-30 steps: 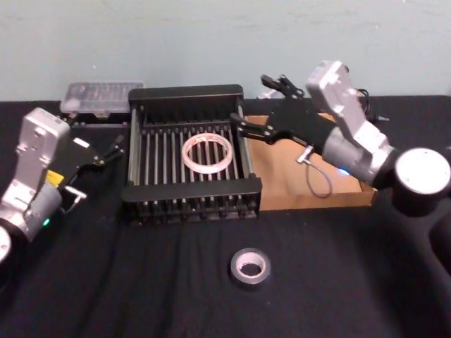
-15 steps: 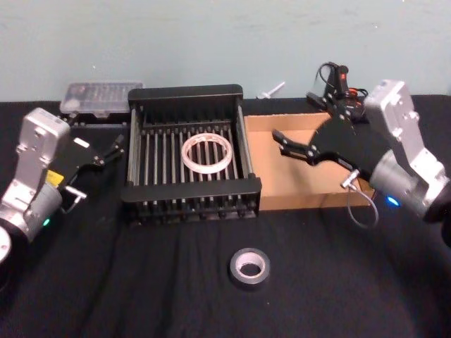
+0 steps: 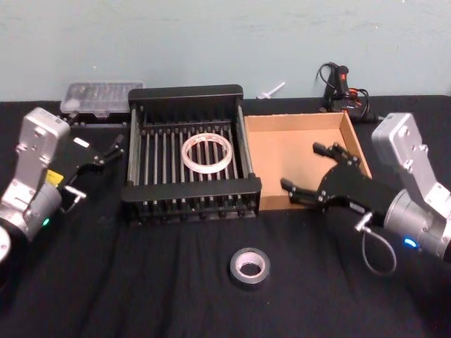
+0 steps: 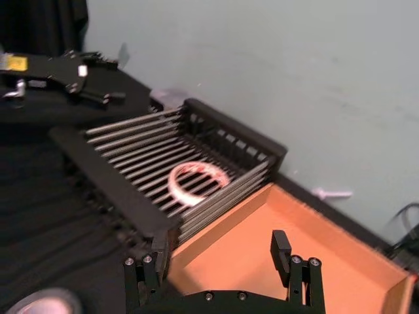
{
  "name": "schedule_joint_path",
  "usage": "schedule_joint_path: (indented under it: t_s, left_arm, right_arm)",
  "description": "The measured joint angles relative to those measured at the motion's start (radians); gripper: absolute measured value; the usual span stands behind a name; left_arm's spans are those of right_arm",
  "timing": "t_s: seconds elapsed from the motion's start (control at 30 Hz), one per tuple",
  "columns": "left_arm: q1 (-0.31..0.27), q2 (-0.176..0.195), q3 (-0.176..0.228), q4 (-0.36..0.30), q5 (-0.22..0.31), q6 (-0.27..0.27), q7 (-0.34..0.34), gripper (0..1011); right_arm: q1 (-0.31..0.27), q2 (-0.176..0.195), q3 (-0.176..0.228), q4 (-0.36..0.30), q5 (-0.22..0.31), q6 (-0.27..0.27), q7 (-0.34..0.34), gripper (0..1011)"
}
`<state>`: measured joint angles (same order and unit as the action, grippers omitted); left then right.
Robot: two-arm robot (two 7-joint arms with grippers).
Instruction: Pick up the white tape and place it into the black box , Pick up the silver tape and place it into the brown box.
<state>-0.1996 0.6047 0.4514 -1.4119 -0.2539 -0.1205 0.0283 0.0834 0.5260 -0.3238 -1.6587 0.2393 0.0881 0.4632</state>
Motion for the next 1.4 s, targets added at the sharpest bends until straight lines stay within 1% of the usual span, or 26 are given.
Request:
schedule_joint_path:
  t_s: [0.07, 0.1, 0.17, 0.2, 0.23, 0.27, 0.4, 0.57, 0.6, 0.7, 0.93, 1.1, 1.13, 1.27, 1.4]
  left_arm:
    - [0.0, 0.0, 0.0, 0.0, 0.0, 0.0, 0.0, 1001]
    - [0.0, 0.0, 0.0, 0.0, 0.0, 0.0, 0.0, 1001]
    - [0.0, 0.0, 0.0, 0.0, 0.0, 0.0, 0.0, 1001]
    - [0.0, 0.0, 0.0, 0.0, 0.0, 0.0, 0.0, 1001]
    - [0.0, 0.0, 0.0, 0.0, 0.0, 0.0, 0.0, 1001]
    - [0.0, 0.0, 0.0, 0.0, 0.0, 0.0, 0.0, 1001]
    - [0.0, 0.0, 0.0, 0.0, 0.0, 0.0, 0.0, 1001]
    - [0.0, 0.0, 0.0, 0.0, 0.0, 0.0, 0.0, 1001]
    - [0.0, 0.0, 0.0, 0.0, 0.0, 0.0, 0.0, 1002]
    - [0.0, 0.0, 0.0, 0.0, 0.0, 0.0, 0.0, 1001]
    - [0.0, 0.0, 0.0, 0.0, 0.0, 0.0, 0.0, 1001]
    - [0.0, 0.0, 0.0, 0.0, 0.0, 0.0, 0.0, 1001]
    - [0.0, 0.0, 0.0, 0.0, 0.0, 0.0, 0.0, 1001]
    - [0.0, 0.0, 0.0, 0.0, 0.0, 0.0, 0.0, 1001]
    - [0.0, 0.0, 0.0, 0.0, 0.0, 0.0, 0.0, 1002]
  right_arm:
    - [-0.009, 0.007, -0.005, -0.011, 0.009, 0.023, 0.006, 1000]
    - [-0.014, 0.013, -0.01, -0.02, 0.017, 0.047, 0.011, 1000]
    - [-0.018, 0.019, -0.017, -0.028, 0.026, 0.077, 0.016, 1000]
    - [-0.018, 0.023, -0.026, -0.035, 0.035, 0.108, 0.02, 1000]
    - [-0.018, 0.026, -0.03, -0.037, 0.038, 0.121, 0.022, 1000]
    - [-0.017, 0.03, -0.04, -0.04, 0.045, 0.146, 0.027, 1000]
    - [-0.007, 0.041, -0.061, -0.045, 0.054, 0.191, 0.041, 1000]
    - [0.025, 0.065, -0.115, -0.051, 0.056, 0.265, 0.075, 1000]
    - [0.025, 0.065, -0.115, -0.051, 0.056, 0.265, 0.075, 1000]
    - [0.042, 0.075, -0.145, -0.053, 0.056, 0.295, 0.09, 1000]
    - [0.063, 0.083, -0.185, -0.054, 0.056, 0.319, 0.102, 1000]
    - [0.091, 0.081, -0.222, -0.041, 0.05, 0.336, 0.104, 1000]
    - [0.091, 0.081, -0.222, -0.041, 0.05, 0.336, 0.104, 1000]
    - [0.113, 0.075, -0.246, -0.025, 0.04, 0.351, 0.102, 1000]
    - [0.127, 0.069, -0.259, -0.012, 0.034, 0.36, 0.102, 1000]
